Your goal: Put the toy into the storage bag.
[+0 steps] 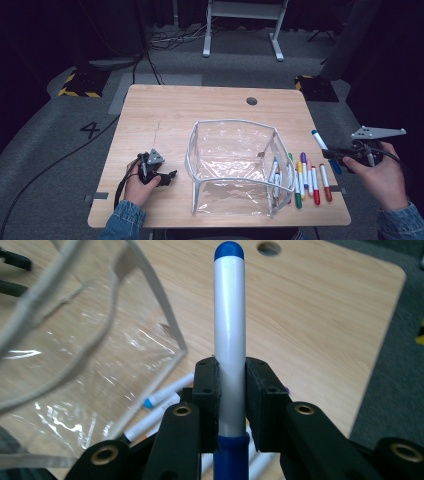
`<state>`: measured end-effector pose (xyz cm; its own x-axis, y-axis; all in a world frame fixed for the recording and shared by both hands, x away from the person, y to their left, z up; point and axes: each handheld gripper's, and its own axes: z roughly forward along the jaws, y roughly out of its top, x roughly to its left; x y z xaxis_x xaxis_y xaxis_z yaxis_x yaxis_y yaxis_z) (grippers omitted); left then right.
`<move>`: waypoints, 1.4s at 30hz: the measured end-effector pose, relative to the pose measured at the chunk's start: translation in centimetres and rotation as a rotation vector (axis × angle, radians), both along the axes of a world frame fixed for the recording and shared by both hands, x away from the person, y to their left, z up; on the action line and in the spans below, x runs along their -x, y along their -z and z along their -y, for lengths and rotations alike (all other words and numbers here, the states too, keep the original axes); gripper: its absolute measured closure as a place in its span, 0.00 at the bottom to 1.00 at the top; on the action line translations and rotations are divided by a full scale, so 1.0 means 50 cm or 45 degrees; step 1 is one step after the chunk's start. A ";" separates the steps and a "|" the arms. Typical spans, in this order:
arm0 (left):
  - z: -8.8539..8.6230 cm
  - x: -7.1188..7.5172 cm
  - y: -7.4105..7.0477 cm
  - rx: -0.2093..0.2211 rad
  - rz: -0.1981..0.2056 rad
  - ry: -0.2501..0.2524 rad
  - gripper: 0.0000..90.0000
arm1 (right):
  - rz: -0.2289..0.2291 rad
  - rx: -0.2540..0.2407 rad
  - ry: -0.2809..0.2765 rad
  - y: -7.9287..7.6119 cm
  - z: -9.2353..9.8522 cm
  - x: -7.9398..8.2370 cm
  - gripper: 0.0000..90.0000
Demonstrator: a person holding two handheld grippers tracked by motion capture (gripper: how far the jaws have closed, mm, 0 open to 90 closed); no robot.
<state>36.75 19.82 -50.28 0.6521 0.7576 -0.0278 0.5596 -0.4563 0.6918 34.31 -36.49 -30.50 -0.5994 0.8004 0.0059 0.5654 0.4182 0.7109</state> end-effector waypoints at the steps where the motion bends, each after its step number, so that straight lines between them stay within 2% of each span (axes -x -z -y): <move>1: 0.000 0.000 0.000 0.000 0.000 0.001 0.25 | 0.006 0.005 -0.026 -0.008 -0.013 -0.003 0.85; 2: 0.000 0.000 0.000 0.001 -0.001 0.000 0.25 | 0.021 0.010 -0.089 -0.024 -0.041 -0.008 0.85; 3: 0.000 0.000 0.000 0.001 -0.001 0.000 0.25 | 0.021 0.010 -0.089 -0.024 -0.041 -0.008 0.85; 4: 0.000 0.000 0.000 0.001 -0.002 0.001 0.25 | 0.030 0.013 -0.149 -0.040 -0.071 -0.010 0.85; 5: 0.000 0.000 0.000 0.002 -0.002 0.001 0.25 | 0.030 0.013 -0.149 -0.040 -0.071 -0.010 0.85; 8: 0.000 -0.001 0.000 -0.003 0.003 0.006 0.25 | 0.030 0.014 -0.232 -0.059 -0.118 -0.012 0.85; 13: 0.000 -0.001 0.000 -0.003 0.003 0.005 0.25 | -0.005 0.028 -0.344 -0.078 -0.194 -0.012 0.85; 14: 0.000 -0.001 0.000 -0.002 0.003 0.005 0.25 | -0.017 0.033 -0.383 -0.085 -0.221 -0.011 0.85; 15: 0.000 -0.002 0.000 -0.003 0.002 0.006 0.25 | -0.017 0.033 -0.383 -0.085 -0.221 -0.011 0.85; 19: 0.001 -0.002 0.000 0.000 0.003 0.005 0.25 | -0.041 0.046 -0.455 -0.089 -0.268 -0.011 0.85; 20: 0.001 -0.002 0.000 -0.001 0.003 0.003 0.25 | -0.056 0.060 -0.484 -0.087 -0.290 -0.013 0.85; 21: 0.002 -0.001 0.000 0.000 0.002 0.002 0.25 | -0.056 0.060 -0.484 -0.087 -0.290 -0.013 0.85; 24: 0.002 -0.002 0.000 0.000 0.002 0.001 0.24 | -0.083 0.082 -0.535 -0.082 -0.323 -0.016 0.85; 25: 0.002 -0.001 0.000 0.001 -0.003 -0.002 0.24 | -0.102 0.103 -0.569 -0.076 -0.346 -0.017 0.85; 26: 0.002 -0.001 0.000 0.001 -0.003 -0.002 0.24 | -0.102 0.103 -0.569 -0.076 -0.346 -0.017 0.85; 28: 0.003 -0.002 0.000 0.001 -0.003 -0.002 0.24 | -0.134 0.131 -0.623 -0.064 -0.378 -0.019 0.85; 29: 0.003 -0.002 0.000 0.001 -0.003 -0.002 0.24 | -0.134 0.131 -0.623 -0.064 -0.378 -0.019 0.85; 31: 0.003 -0.002 0.000 0.000 -0.002 -0.002 0.24 | -0.180 0.148 -0.677 -0.049 -0.403 -0.020 0.85; 32: 0.003 -0.001 0.000 0.000 -0.002 -0.002 0.24 | -0.180 0.148 -0.677 -0.049 -0.403 -0.020 0.85; 34: 0.003 -0.001 0.000 0.000 -0.002 -0.002 0.24 | -0.230 0.171 -0.710 -0.034 -0.423 -0.023 0.85; 35: 0.003 -0.001 0.000 0.000 -0.003 -0.002 0.24 | -0.230 0.171 -0.710 -0.034 -0.423 -0.023 0.85; 38: 0.003 -0.001 0.000 0.000 -0.003 -0.002 0.24 | -0.278 0.203 -0.749 -0.014 -0.442 -0.030 0.85; 42: 0.003 -0.001 0.000 0.000 -0.003 -0.002 0.24 | -0.306 0.228 -0.761 0.002 -0.453 -0.036 0.85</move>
